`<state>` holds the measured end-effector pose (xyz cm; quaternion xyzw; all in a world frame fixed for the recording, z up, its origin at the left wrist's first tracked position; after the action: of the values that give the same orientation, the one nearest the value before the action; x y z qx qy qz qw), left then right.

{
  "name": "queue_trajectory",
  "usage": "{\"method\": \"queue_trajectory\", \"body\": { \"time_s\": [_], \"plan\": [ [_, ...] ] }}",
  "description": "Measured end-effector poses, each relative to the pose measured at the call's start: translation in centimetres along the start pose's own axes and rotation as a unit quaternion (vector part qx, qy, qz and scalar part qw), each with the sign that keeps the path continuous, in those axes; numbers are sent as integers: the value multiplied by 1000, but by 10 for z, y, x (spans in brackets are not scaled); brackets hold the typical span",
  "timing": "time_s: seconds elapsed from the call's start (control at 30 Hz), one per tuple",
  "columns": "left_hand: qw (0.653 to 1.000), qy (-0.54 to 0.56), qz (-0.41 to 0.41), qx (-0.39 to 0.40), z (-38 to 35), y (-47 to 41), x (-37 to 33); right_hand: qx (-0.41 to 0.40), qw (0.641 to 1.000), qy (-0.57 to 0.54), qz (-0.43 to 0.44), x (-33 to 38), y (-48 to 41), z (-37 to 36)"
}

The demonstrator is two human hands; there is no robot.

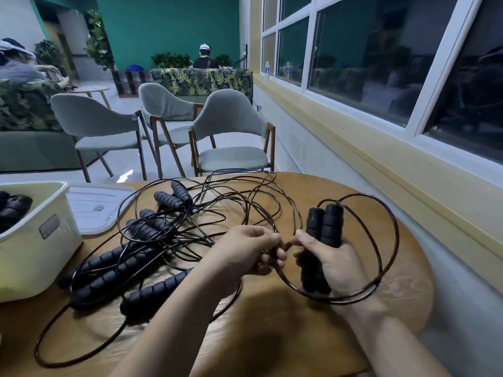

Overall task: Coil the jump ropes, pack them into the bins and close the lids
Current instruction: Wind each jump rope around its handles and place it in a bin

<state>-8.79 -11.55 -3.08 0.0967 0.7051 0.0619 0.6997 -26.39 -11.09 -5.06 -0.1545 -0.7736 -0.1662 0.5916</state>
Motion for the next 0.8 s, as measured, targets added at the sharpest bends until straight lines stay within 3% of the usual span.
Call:
{"method": "queue_trajectory", "body": {
  "time_s": [0.2,0.3,0.37,0.57,0.8],
  "plan": [
    [991,-105,-13,84,-21,23,17,99,989,-8,-108,-19,15,-26],
    [988,-122,1,93,-21,24,25,78,992,24,-93,-24,14,-23],
    [992,-97,23,77,-18,23,24,56,995,8,-84,-26,10,-21],
    [993,44,79,-76,2,-5,25,48,999,17,-4,-3,11,-19],
    [968,214,116,-64,-7,-25,26,145,988,51,9,-6,34,-35]
  ]
}}
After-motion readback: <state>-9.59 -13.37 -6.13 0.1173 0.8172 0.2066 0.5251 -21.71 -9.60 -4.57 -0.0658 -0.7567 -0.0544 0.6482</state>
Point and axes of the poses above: each hand's wrist, its own y-axis away from the middle knuckle, its own z-axis out of the back of the hand, x = y × z, the point moved 10 cm from there along -y, towards the middle knuckle, and after that the axes turned 15 degrees about -x, right-handed, at the moved point
